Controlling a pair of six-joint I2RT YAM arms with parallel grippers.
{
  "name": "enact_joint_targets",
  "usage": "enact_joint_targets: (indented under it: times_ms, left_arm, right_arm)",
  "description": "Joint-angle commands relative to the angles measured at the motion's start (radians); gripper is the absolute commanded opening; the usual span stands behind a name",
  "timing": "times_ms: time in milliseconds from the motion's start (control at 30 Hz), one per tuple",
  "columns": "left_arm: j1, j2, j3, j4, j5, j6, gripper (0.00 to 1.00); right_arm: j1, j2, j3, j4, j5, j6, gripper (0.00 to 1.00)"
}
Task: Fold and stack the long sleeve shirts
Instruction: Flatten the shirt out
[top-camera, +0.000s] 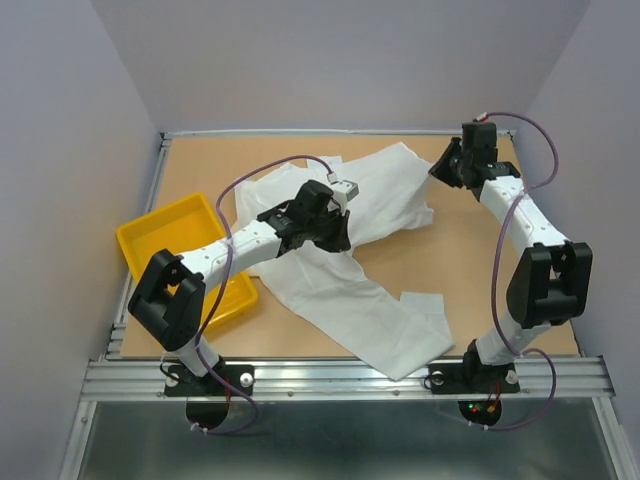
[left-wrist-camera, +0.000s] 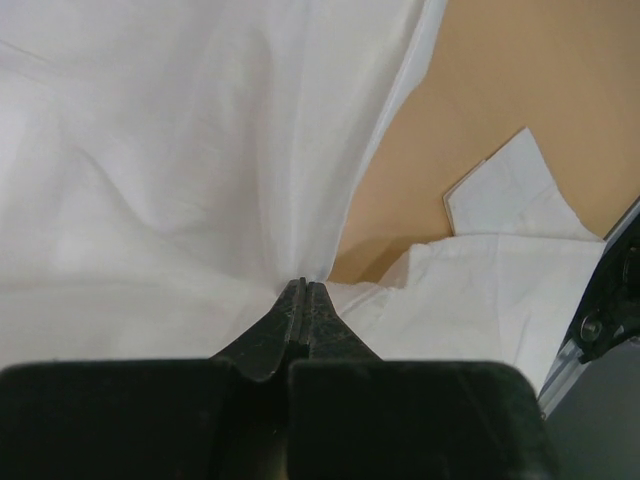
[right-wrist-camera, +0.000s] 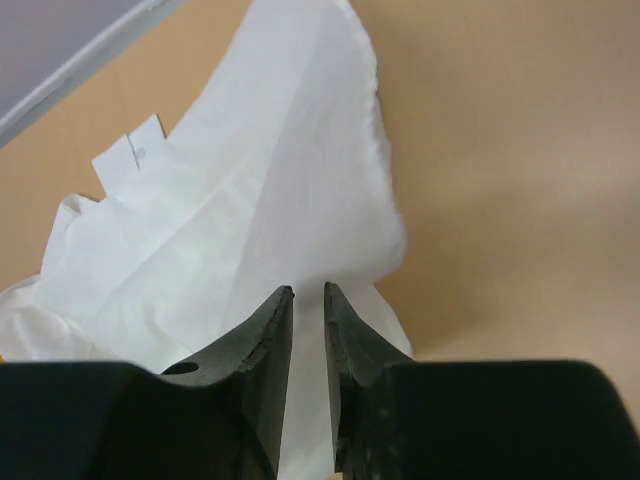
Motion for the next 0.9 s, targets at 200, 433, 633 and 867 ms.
enact_joint_targets:
  times_ms: [200, 433, 633, 867]
  left_arm:
    - [-0.027, 0.015, -0.073, 0.076, 0.124, -0.047, 0.00]
    - [-0.148, 0.105, -0.024, 0.073, 0.122, -0.034, 0.00]
    - [-0.191, 0.121, -0.012, 0.070, 0.087, -0.044, 0.00]
    - [-0.211, 0.130, 0.006, 0.068, 0.069, -0.054, 0.00]
  right_arm:
    - [0.003, -0.016, -0.052, -0.143, 0.012, -0.113, 0.62]
    - [0.004, -0.195, -0.258, -0.139, 0.016, -0.137, 0.63]
    - [0.004, -0.333, -0.409, -0.143, 0.051, -0.096, 0.62]
    - [-0.048, -0.457, -0.585, -0.180, 0.131, 0.122, 0.72]
